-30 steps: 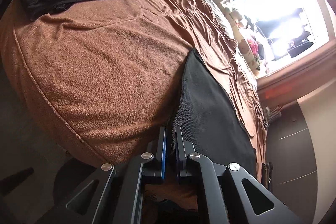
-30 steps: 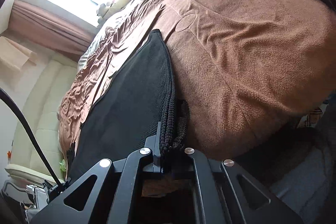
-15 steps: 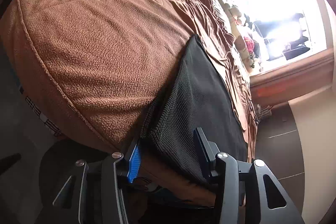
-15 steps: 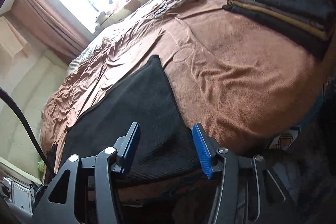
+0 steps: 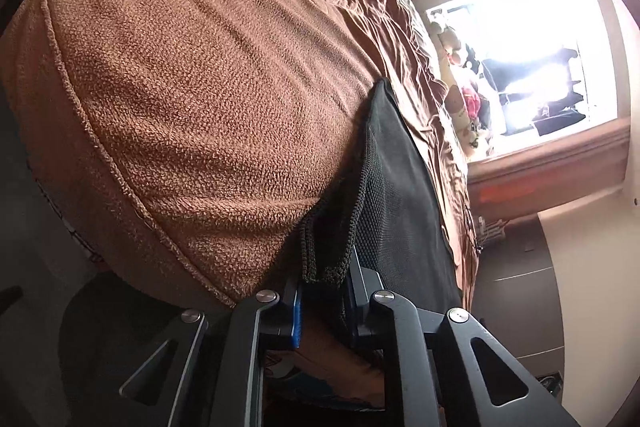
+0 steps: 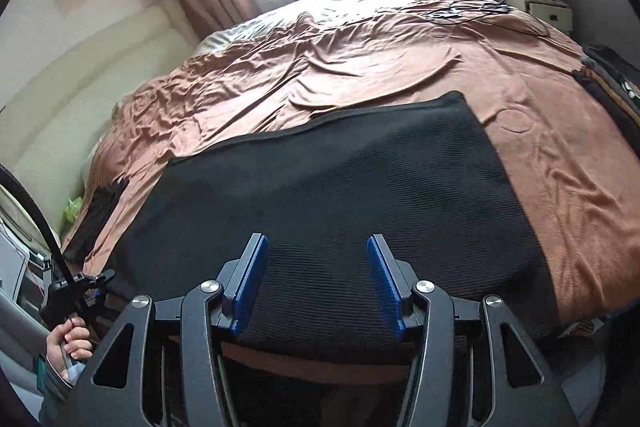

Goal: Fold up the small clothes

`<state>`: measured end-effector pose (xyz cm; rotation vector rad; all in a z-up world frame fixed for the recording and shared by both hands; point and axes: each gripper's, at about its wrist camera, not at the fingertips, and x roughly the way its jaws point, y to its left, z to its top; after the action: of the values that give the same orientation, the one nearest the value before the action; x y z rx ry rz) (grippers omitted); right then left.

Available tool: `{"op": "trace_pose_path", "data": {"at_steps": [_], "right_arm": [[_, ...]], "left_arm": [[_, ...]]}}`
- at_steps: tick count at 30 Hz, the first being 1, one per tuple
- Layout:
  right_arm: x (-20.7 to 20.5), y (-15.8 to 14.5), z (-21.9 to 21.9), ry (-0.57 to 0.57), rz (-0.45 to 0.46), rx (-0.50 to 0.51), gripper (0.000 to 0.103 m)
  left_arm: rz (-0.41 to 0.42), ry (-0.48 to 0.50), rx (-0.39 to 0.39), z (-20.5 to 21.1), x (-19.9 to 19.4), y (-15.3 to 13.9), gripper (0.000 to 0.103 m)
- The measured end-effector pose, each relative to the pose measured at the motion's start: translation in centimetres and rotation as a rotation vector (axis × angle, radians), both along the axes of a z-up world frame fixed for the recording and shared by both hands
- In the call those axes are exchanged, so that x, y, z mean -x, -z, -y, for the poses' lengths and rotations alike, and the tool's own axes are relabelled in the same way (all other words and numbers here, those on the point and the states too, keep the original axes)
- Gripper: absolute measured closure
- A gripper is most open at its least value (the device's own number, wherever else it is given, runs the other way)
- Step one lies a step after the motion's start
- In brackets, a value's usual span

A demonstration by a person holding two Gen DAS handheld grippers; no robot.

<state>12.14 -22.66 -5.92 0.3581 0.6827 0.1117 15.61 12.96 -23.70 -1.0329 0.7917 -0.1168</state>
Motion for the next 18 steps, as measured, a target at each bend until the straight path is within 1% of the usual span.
{"op": "trace_pose_path", "data": {"at_steps": [4,7,9,10,11,14,15,16,18], "right_arm": [[-2.1,0.3,-2.9,-0.04,-0.026,0.034,0.054],[-4.2,0.5,-5.2,-0.075,-0.052,0.066,0.054],[-5.8,1.0,-5.7,-0.093,-0.079,0.076,0.054],[-6.5,1.4,-6.3,-0.101,-0.097,0.087,0.056],[-8.0,1.8,-6.0,-0.106,-0.11,0.096,0.058],[-11.1,3.1,-6.9,-0.133,-0.153,0.115,0.067],[-11.9,3.3,-7.1,-0.145,-0.167,0.109,0.072],[-12.5,3.6,-7.3,-0.159,-0.182,0.106,0.081],[-14.1,3.9,-7.8,-0.176,-0.205,0.122,0.089]], "left_arm": [[0.014,-0.009,-0.005,0.1,0.3,-0.3,0.095],[0.032,-0.014,-0.005,0.1,0.5,-0.7,0.096],[0.039,-0.014,-0.003,0.1,0.6,-0.9,0.096],[0.042,-0.014,0.001,0.1,0.6,-0.9,0.096],[0.043,-0.015,0.004,0.0,0.5,-1.0,0.096],[0.046,-0.018,0.007,0.0,0.6,-1.1,0.096],[0.045,-0.02,0.008,-0.1,0.6,-1.1,0.096],[0.044,-0.021,0.012,-0.1,0.7,-1.1,0.096],[0.046,-0.025,0.018,-0.1,0.8,-1.1,0.096]]}}
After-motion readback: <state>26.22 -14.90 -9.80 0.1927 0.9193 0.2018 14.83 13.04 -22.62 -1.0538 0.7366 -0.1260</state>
